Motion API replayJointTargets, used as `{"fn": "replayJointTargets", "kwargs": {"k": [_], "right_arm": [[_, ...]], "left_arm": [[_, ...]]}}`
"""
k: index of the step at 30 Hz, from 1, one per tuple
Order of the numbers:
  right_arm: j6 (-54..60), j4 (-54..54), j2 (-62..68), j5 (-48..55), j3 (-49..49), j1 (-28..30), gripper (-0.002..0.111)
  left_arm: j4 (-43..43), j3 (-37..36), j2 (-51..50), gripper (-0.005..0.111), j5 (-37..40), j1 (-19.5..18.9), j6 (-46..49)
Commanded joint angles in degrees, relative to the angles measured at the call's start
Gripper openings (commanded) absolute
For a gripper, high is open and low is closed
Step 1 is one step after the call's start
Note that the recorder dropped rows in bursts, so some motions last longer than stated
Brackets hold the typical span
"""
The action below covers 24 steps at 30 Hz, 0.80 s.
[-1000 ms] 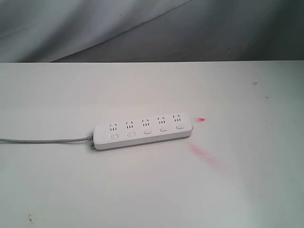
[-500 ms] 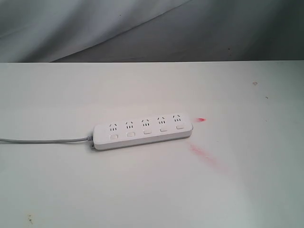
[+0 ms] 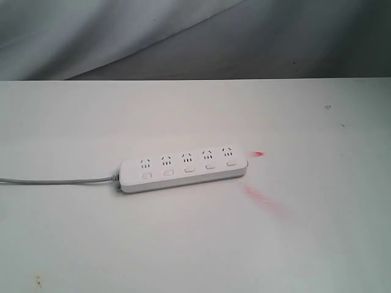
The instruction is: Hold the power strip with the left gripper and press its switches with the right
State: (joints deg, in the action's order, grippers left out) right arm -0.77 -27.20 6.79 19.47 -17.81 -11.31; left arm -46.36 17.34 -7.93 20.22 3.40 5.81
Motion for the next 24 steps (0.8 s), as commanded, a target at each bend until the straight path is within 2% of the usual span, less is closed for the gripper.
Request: {"fn": "replayJointTargets", "kwargs": {"k": [1,4,7,13,16,24], "right_arm": [[13.48,-8.11,10.26,4.61,-8.26,-2.29,0.0],[26.11,-14.41,18.7,7.81,-12.87,-4.91,0.0],[29.89,-15.55,28.25,11.4,-18.0,-6.76,0.0],[34.09,-15.77,49.88,17.68,-27.83,-7.58,0.0],[36.46,-16.04,60.33,21.05,-33.64,-7.58,0.0],[36.58,-15.17,84.7,21.79,-47.69,-7.58,0.0]], "left_arm": [[-8.95,4.79,-10.68,0.001,1.47,4.89,14.18],[-8.59,9.09,-19.98,0.001,1.78,8.45,20.43],[-8.31,14.85,-29.6,0.001,4.8,10.24,25.55],[-2.4,27.23,-50.89,0.0,13.39,10.24,27.74],[1.76,33.16,-60.47,0.0,14.89,10.24,27.74],[8.28,47.99,-82.47,0.0,18.08,10.27,27.86]]}}
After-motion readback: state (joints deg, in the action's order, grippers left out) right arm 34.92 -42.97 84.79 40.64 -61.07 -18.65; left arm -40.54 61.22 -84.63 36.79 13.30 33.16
